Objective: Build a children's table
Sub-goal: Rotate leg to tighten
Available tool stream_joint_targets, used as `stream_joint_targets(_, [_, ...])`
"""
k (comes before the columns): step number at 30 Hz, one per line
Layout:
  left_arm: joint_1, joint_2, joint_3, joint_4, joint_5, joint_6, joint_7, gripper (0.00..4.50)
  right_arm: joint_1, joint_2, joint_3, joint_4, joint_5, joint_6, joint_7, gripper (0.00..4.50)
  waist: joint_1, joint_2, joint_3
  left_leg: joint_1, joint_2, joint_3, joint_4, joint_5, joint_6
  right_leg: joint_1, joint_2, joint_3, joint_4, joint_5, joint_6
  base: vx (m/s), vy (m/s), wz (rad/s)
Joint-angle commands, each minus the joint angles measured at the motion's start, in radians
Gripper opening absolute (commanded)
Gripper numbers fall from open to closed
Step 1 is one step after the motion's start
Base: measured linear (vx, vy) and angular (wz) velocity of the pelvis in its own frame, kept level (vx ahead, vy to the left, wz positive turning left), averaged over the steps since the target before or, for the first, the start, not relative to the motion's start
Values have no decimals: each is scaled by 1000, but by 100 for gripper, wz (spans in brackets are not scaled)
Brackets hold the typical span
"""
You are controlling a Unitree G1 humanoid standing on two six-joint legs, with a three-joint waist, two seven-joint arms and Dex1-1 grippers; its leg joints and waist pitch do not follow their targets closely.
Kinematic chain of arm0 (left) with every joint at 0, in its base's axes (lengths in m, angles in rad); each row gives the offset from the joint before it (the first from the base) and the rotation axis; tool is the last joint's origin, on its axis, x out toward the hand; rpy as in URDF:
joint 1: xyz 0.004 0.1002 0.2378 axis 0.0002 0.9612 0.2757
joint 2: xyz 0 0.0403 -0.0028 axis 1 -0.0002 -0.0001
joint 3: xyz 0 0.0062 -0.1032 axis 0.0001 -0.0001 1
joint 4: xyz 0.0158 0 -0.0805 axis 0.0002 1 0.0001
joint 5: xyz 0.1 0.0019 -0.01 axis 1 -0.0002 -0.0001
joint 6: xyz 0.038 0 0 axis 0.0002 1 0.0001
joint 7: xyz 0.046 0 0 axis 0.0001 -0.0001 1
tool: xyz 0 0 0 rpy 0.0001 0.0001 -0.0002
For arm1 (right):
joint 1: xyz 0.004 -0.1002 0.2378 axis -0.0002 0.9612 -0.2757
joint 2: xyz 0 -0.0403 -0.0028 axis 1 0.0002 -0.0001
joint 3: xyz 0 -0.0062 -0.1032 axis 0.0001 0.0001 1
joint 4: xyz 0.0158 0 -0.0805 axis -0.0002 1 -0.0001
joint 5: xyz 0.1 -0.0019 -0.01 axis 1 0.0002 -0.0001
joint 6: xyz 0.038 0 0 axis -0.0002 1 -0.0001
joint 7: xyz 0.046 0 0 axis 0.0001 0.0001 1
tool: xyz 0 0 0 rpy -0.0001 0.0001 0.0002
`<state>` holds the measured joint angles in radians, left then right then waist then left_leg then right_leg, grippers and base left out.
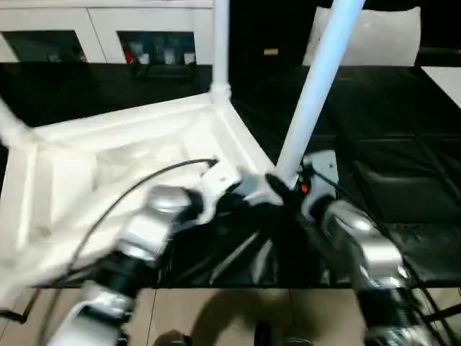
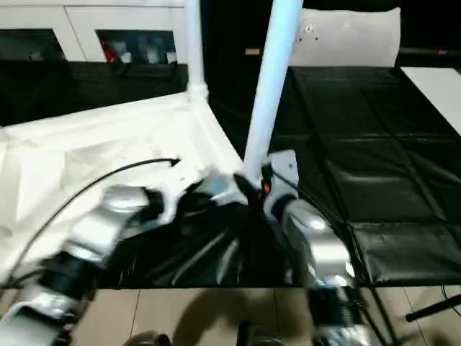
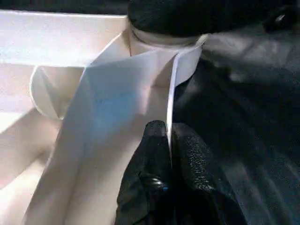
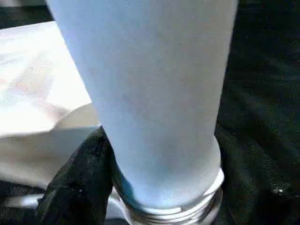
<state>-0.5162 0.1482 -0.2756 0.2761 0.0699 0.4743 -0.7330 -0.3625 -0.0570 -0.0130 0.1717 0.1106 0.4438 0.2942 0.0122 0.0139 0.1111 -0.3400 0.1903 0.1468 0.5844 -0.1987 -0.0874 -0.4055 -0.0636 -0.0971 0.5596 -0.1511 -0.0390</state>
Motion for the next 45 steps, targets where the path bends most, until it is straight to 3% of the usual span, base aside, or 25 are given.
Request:
stream_joint_targets(1, [-61,-83,31,-26,-2,-20,168,0,26,126,143,46,40,53,40,277,-5,-10,-52,-4,14,-4,-73,-243,61,44,-68,33,-100,-573,-32,0,0,0])
stream_joint_targets(4, [-62,-79,14,-35,28,-14,173,0,14,156,111,71,34,27,2,277,-9,-10,-55,-7,16,-5,-75,-243,70,46,-71,38,-94,-529,-53,0,0,0])
stream_joint_targets(5, [-62,-79,14,-35,28,-14,173,0,14,156,111,71,34,27,2,333,-10,-10,-54,-7,17,-5,-76,-241,72,46,-71,40,-92,-518,-59,0,0,0])
stream_joint_targets(10, [-38,-28,-11,-48,30,-25,99,0,7,135,101,57,13,-45,0,375,-14,-8,-58,-15,18,-5,-77,-214,77,52,-75,44,-84,-464,-80,0,0,0])
stream_joint_targets(12, [-27,-4,-14,-53,30,-35,69,0,20,117,88,22,26,-52,24,389,-17,-9,-60,-16,20,-1,-75,-181,89,53,-73,49,-76,-394,-108,0,0,0])
stream_joint_targets(14, [-14,37,-13,-49,29,-67,27,0,50,67,74,-34,41,-68,84,423,-14,-9,-64,-18,21,-1,-73,-159,102,56,-72,50,-70,-359,-123,0,0,0])
stream_joint_targets(15, [-10,53,-12,-46,27,-82,9,0,62,47,68,-54,47,-74,108,423,-14,-9,-66,-26,21,-1,-72,-135,110,60,-72,51,-64,-324,-136,0,0,0])
stream_joint_targets(19, [3,129,-17,-36,14,-141,-92,0,105,-59,44,-114,76,-100,236,443,-12,-7,-71,-29,21,5,-65,-84,129,64,-70,53,-55,-242,-168,0,0,0])
stream_joint_targets(21, [5,178,-29,-22,-1,-203,-170,0,121,-132,38,-129,89,-127,323,443,-9,-6,-73,-27,23,8,-64,-62,138,62,-69,55,-52,-204,-183,0,0,0])
stream_joint_targets(24, [7,229,-48,-2,-13,-271,-261,0,132,-210,42,-136,100,-154,427,443,1,-5,-70,-22,24,10,-64,-73,151,59,-67,54,-55,-226,-178,0,0,0])
stream_joint_targets(27, [-2,270,-61,27,-29,-334,-354,0,127,-296,56,-131,112,-177,548,443,4,-5,-66,-20,27,10,-67,-99,143,56,-67,53,-58,-266,-176,0,0,0])
stream_joint_targets(30, [-20,302,-69,52,-64,-391,-462,0,107,-378,78,-121,130,-194,675,443,21,-5,-68,-11,31,12,-68,-111,137,53,-69,55,-59,-283,-180,0,0,0])
stream_joint_targets(33, [-32,321,-83,66,-79,-426,-528,0,89,-410,99,-109,134,-204,733,443,28,-6,-68,-11,33,12,-68,-106,139,53,-72,58,-53,-247,-203,0,0,0])
stream_joint_targets(36, [-46,338,-100,83,-94,-455,-602,0,66,-439,138,-87,113,-238,797,443,36,-7,-69,-12,32,13,-68,-108,129,57,-74,57,-52,-278,-194,0,0,0])
stream_joint_targets(40, [-71,353,-123,112,-91,-503,-683,0,21,-455,190,-37,97,-293,893,443,45,-9,-71,-13,36,13,-67,-92,130,56,-74,58,-47,-252,-202,0,0,0])
stream_joint_targets(41, [-76,354,-127,119,-88,-512,-691,0,11,-455,197,-30,102,-292,910,415,49,-7,-73,-11,37,13,-66,-82,132,56,-74,58,-45,-234,-209,0,0,0])
stream_joint_targets(45, [-88,354,-131,140,-83,-536,-705,0,-11,-461,222,-15,108,-289,960,387,51,-8,-73,-14,38,12,-65,-80,134,58,-75,57,-42,-217,-217,0,0,0])
